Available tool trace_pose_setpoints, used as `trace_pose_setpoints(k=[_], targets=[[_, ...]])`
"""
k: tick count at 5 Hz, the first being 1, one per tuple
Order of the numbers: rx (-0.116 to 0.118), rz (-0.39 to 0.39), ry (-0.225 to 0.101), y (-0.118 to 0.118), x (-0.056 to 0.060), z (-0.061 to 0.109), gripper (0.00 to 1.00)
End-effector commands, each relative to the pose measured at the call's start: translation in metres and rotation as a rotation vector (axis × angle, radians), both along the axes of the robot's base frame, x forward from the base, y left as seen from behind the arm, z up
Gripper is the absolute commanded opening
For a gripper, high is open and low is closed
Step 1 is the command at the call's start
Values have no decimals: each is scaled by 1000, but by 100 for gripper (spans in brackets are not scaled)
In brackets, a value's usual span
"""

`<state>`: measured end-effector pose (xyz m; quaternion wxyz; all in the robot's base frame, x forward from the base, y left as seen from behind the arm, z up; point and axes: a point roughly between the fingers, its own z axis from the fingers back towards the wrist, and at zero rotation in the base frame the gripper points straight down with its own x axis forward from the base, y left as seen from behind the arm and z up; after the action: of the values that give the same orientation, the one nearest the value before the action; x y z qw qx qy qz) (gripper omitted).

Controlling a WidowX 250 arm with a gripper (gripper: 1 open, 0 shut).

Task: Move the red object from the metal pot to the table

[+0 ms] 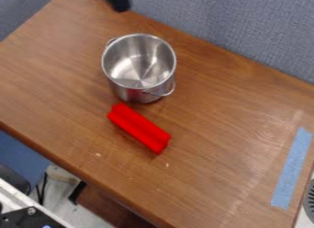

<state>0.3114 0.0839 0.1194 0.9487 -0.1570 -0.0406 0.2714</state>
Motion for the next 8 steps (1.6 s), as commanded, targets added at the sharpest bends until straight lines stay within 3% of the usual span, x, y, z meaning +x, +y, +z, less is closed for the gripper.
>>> trace_pose_setpoints(k=[1, 2, 3, 4, 5, 6, 7, 8], targets=[[21, -108, -25, 16, -30, -12, 100], [37, -160, -32, -10, -31, -24, 0], [24, -220, -14, -45, -23, -38, 0], [39, -95, -27, -74, -29, -44, 0], [38, 64, -49, -78, -52, -34, 0], [70, 194, -32, -96, -77, -41, 0], [55, 424, -59, -84, -56, -30, 0], [125, 617, -72, -81, -48, -41, 0]])
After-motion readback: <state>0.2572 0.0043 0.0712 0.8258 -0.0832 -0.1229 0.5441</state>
